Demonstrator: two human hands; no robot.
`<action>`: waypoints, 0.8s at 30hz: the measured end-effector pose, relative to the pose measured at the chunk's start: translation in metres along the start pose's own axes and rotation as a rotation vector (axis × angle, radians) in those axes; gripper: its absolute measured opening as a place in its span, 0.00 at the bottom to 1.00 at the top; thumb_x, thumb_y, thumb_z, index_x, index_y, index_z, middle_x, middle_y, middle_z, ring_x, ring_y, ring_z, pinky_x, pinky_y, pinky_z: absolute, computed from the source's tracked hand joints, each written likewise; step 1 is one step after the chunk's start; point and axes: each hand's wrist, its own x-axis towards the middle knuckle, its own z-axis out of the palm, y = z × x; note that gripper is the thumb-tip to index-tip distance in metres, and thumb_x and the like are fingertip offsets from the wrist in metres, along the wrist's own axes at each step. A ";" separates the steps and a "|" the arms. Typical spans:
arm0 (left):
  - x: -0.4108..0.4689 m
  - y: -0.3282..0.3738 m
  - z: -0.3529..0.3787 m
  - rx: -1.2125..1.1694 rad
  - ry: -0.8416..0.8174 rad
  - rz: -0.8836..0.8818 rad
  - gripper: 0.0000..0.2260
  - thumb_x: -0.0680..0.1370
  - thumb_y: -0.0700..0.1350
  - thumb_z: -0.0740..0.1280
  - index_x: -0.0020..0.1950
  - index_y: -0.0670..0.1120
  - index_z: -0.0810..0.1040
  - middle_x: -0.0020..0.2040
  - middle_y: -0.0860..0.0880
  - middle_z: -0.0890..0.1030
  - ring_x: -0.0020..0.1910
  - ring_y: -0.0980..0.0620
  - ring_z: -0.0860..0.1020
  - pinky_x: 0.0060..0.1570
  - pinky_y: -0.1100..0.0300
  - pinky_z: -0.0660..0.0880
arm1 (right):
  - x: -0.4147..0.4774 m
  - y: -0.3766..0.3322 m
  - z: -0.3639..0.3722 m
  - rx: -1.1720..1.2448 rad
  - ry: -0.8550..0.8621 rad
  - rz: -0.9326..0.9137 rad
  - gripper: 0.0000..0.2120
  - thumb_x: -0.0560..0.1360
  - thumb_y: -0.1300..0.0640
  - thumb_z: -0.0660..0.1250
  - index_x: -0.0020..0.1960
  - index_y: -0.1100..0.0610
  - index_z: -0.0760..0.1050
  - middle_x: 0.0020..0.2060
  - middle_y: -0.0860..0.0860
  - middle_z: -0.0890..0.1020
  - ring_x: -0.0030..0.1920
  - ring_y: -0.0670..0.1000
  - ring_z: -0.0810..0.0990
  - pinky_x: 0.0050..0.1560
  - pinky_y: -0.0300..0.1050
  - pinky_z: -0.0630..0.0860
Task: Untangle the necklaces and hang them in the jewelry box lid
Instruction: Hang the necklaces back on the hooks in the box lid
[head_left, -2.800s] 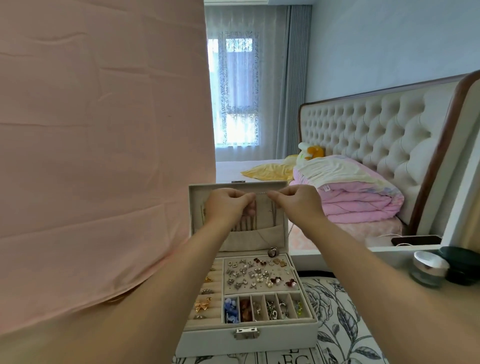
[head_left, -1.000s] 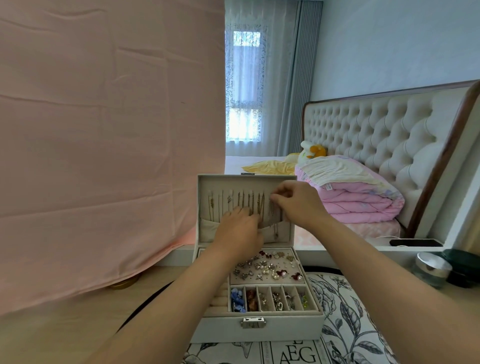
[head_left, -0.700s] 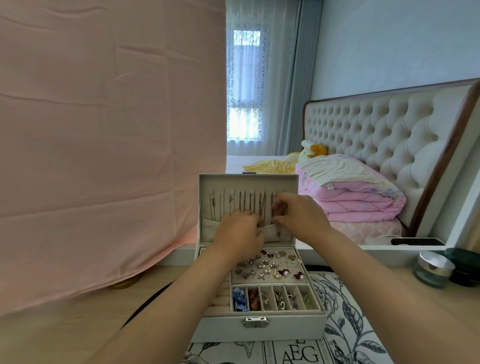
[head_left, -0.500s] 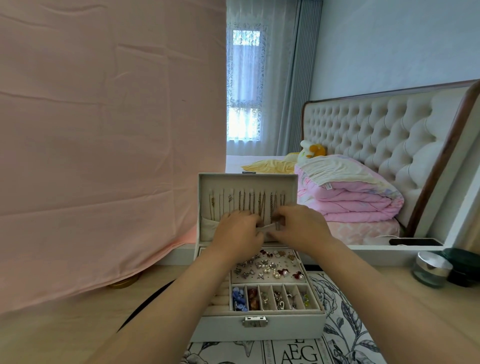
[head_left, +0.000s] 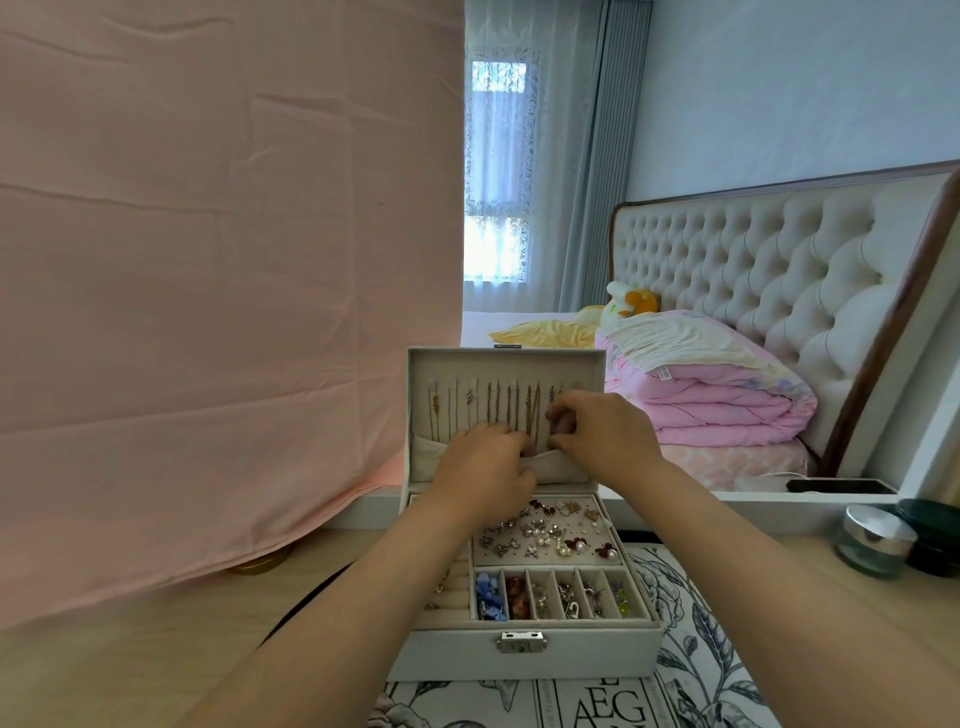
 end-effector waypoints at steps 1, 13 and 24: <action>0.000 0.000 0.000 -0.002 -0.003 0.002 0.16 0.80 0.50 0.62 0.66 0.51 0.77 0.60 0.50 0.79 0.61 0.48 0.73 0.64 0.50 0.69 | -0.002 0.002 -0.001 0.000 0.010 0.006 0.06 0.72 0.52 0.73 0.49 0.45 0.82 0.41 0.41 0.82 0.46 0.46 0.80 0.42 0.40 0.69; -0.006 -0.002 -0.019 -0.102 0.012 0.031 0.23 0.80 0.47 0.63 0.75 0.54 0.70 0.67 0.53 0.77 0.64 0.52 0.75 0.63 0.52 0.75 | -0.012 -0.001 -0.020 0.067 -0.037 -0.116 0.14 0.75 0.48 0.65 0.58 0.46 0.82 0.52 0.43 0.81 0.51 0.46 0.79 0.51 0.44 0.76; 0.019 -0.051 -0.104 -0.093 0.269 -0.064 0.22 0.81 0.41 0.62 0.76 0.49 0.69 0.74 0.49 0.71 0.73 0.47 0.65 0.70 0.54 0.63 | 0.021 -0.015 -0.047 -0.120 0.017 -0.147 0.30 0.76 0.51 0.65 0.77 0.48 0.63 0.75 0.53 0.67 0.74 0.57 0.64 0.72 0.58 0.60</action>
